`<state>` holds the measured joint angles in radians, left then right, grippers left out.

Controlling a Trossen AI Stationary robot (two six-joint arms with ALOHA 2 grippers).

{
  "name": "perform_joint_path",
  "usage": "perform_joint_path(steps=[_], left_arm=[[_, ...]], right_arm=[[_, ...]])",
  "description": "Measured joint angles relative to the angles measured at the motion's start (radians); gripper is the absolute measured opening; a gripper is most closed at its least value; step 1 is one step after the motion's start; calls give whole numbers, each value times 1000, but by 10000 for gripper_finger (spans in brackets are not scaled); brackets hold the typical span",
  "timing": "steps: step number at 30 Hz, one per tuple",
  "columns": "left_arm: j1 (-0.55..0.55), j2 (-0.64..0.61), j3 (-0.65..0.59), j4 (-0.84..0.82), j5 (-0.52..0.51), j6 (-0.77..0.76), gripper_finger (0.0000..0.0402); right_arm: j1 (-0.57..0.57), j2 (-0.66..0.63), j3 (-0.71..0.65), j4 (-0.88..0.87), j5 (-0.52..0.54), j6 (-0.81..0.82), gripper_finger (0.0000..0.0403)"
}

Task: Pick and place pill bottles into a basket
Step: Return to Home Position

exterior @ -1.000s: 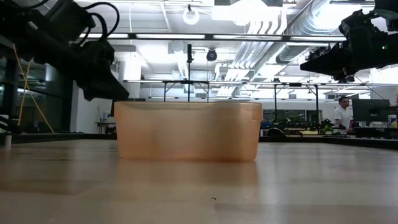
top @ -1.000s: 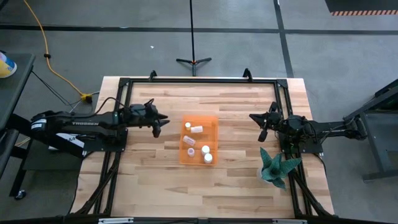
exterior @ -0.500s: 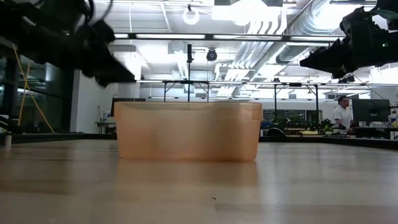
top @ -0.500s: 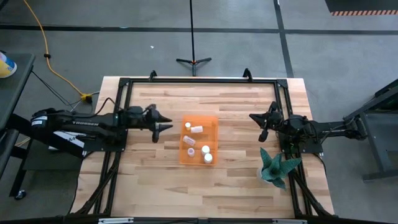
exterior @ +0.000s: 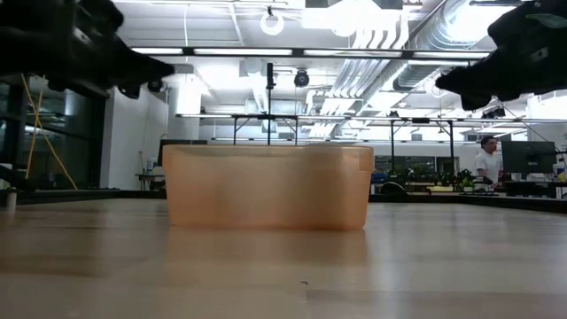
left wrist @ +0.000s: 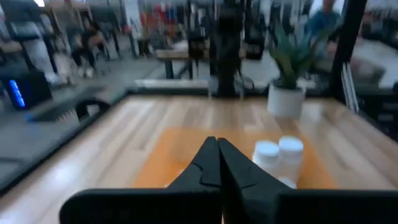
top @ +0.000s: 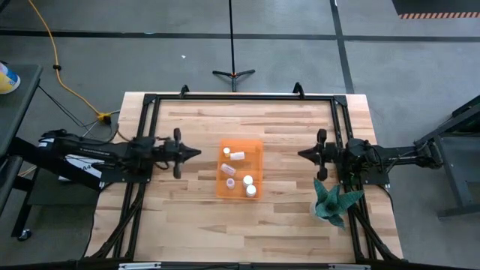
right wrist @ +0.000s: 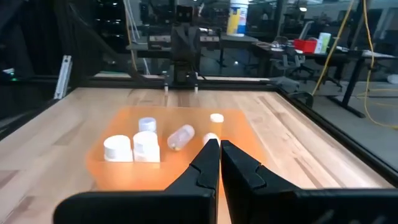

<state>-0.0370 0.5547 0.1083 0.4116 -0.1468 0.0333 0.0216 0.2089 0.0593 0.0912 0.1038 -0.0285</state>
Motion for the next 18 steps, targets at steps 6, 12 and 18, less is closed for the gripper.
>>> perform_joint_path(steps=[6, 12, 18], left_arm=[[-25, -238, -47, -152, -9, -5, 47], [-23, -517, -42, -416, -23, -25, 59], [-23, -531, -93, -396, 26, 63, 22]], right_arm=[[0, 0, 0, -3, -11, 2, 7], [0, -2, 0, 16, -2, 24, 7], [0, -5, 0, 30, -9, 36, 7]])
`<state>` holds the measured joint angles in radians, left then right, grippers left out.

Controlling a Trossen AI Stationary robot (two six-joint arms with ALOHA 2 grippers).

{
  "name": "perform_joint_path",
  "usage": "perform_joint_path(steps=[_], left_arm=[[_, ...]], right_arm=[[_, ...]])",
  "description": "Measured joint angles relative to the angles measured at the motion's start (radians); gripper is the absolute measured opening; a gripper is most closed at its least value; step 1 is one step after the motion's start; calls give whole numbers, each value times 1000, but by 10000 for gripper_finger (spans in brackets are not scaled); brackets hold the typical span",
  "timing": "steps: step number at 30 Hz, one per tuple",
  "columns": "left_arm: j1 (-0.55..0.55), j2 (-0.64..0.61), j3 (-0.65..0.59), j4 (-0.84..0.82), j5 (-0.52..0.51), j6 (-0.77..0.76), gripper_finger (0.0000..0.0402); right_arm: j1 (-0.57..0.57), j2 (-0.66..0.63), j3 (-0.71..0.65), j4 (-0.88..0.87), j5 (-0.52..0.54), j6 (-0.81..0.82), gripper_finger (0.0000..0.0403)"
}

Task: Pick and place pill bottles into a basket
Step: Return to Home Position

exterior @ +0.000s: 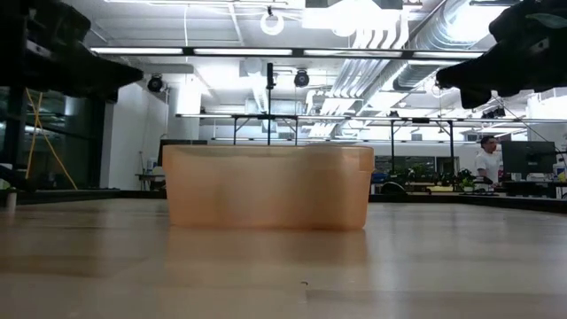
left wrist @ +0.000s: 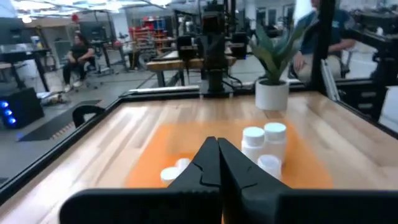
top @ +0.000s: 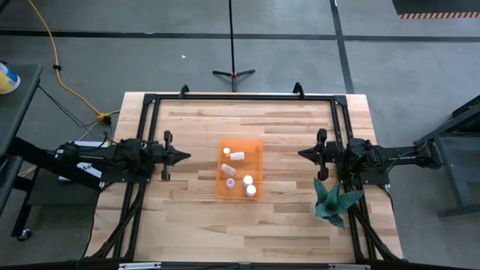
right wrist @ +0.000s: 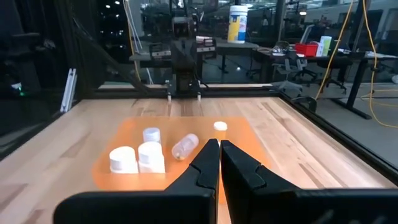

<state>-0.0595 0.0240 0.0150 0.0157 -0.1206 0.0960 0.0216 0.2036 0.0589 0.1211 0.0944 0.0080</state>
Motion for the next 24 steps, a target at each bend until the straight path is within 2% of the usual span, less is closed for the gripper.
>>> perform_joint_path(steps=[4, 10, 15, 20, 24], left_arm=[[0, 3, -2, 39, 15, -11, 29], [0, -9, -2, 15, 22, -74, 84], [0, -9, -2, 20, 12, -75, 72], [0, -9, -2, 8, 51, -78, 34], [0, -9, -3, 10, 53, -73, 23]], right_arm=[[1, -5, 0, 29, -20, 10, 7], [1, -14, -1, 74, -90, 13, 7], [27, -79, -2, 91, -112, -34, 7], [85, -193, -2, 1, 27, -67, 7], [118, -191, -3, -63, 116, -16, 7]])
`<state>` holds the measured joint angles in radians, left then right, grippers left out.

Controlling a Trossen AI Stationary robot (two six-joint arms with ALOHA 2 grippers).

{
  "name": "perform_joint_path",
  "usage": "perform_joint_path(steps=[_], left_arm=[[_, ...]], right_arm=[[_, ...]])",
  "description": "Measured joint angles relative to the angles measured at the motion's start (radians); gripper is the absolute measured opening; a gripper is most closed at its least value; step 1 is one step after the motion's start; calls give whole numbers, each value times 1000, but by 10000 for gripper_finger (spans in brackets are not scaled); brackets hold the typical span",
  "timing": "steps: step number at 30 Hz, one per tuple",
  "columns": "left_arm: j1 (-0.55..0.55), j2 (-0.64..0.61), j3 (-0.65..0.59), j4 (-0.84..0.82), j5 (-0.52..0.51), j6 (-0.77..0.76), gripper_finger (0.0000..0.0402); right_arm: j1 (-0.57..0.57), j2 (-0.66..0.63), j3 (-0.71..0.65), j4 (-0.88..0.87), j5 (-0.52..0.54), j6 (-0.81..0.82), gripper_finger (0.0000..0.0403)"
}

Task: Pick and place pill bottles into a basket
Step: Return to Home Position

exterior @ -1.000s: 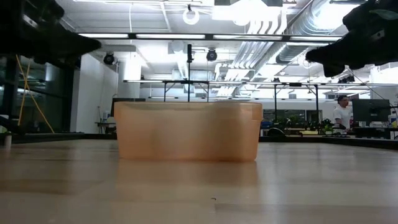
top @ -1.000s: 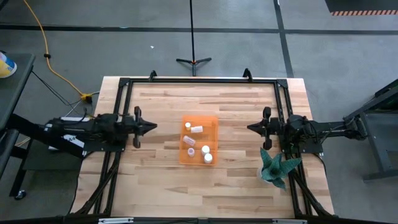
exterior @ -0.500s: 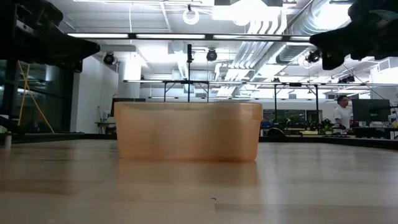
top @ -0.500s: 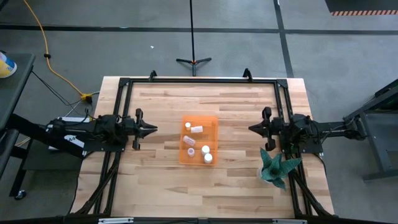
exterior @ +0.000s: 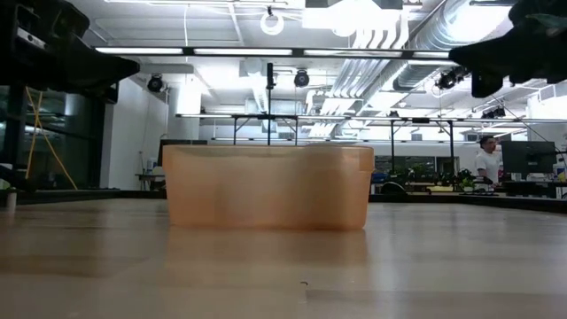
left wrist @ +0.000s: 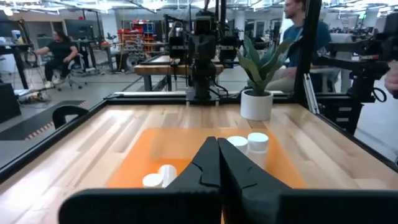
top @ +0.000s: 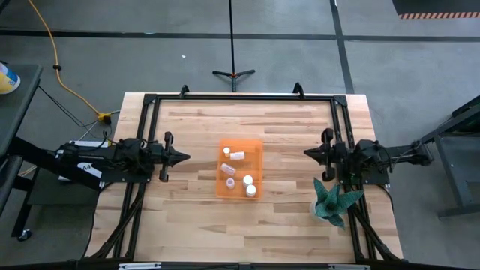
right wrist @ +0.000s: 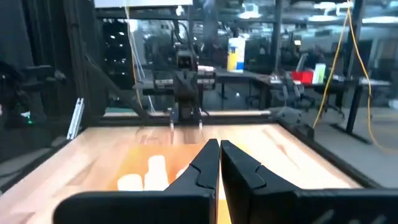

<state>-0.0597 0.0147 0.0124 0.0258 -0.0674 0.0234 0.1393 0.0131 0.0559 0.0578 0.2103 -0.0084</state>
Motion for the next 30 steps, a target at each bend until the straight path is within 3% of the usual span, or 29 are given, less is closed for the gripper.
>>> perform_joint_path(steps=[8, 20, 30], left_arm=[[0, 0, 0, -7, 27, 21, 68], [0, 0, -1, -8, 19, 101, 32], [0, 0, -1, -7, 17, 102, 106]], right_arm=[[14, -1, 0, -69, 69, 118, 7], [14, 0, 0, -114, 19, 114, 7], [14, 0, 0, -126, 18, 113, 7]])
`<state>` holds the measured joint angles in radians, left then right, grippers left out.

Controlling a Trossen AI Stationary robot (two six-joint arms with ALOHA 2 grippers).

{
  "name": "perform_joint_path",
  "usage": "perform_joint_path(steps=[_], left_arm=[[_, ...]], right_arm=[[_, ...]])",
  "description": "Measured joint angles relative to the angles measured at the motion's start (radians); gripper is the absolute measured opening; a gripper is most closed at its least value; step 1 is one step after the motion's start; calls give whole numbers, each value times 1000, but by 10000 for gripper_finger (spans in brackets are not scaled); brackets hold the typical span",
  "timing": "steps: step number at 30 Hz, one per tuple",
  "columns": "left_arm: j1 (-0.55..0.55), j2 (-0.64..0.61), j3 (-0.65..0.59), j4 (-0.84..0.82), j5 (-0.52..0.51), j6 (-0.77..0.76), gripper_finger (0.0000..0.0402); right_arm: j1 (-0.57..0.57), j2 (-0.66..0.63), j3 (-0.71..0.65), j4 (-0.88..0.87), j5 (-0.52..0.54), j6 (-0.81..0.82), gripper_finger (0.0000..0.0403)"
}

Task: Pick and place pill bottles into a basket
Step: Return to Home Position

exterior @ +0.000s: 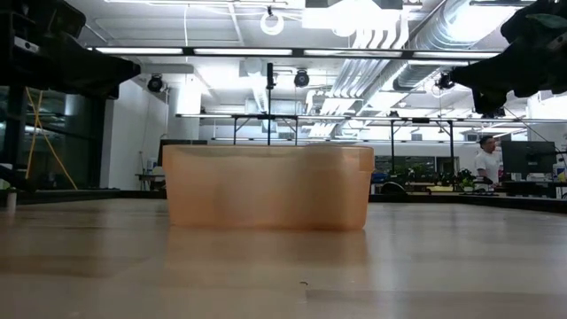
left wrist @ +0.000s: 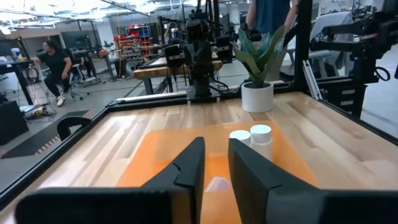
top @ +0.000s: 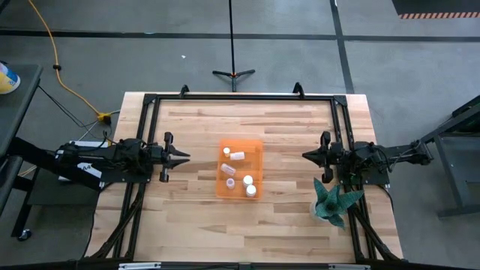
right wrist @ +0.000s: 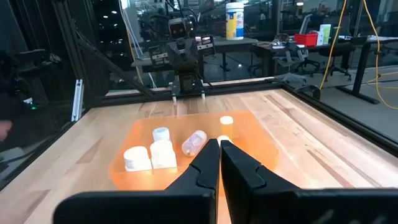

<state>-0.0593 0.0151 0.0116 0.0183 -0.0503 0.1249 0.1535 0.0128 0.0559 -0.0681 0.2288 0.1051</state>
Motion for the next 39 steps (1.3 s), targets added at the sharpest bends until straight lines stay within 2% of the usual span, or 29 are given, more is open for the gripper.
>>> perform_joint_path(steps=[5, 39], left_arm=[[0, 0, 0, 0, 0, 0, 118], [0, 0, -1, 1, 0, 0, 117]], right_arm=[[0, 0, 0, 0, 0, 0, 7], [0, 0, 0, -3, 0, 0, 7]])
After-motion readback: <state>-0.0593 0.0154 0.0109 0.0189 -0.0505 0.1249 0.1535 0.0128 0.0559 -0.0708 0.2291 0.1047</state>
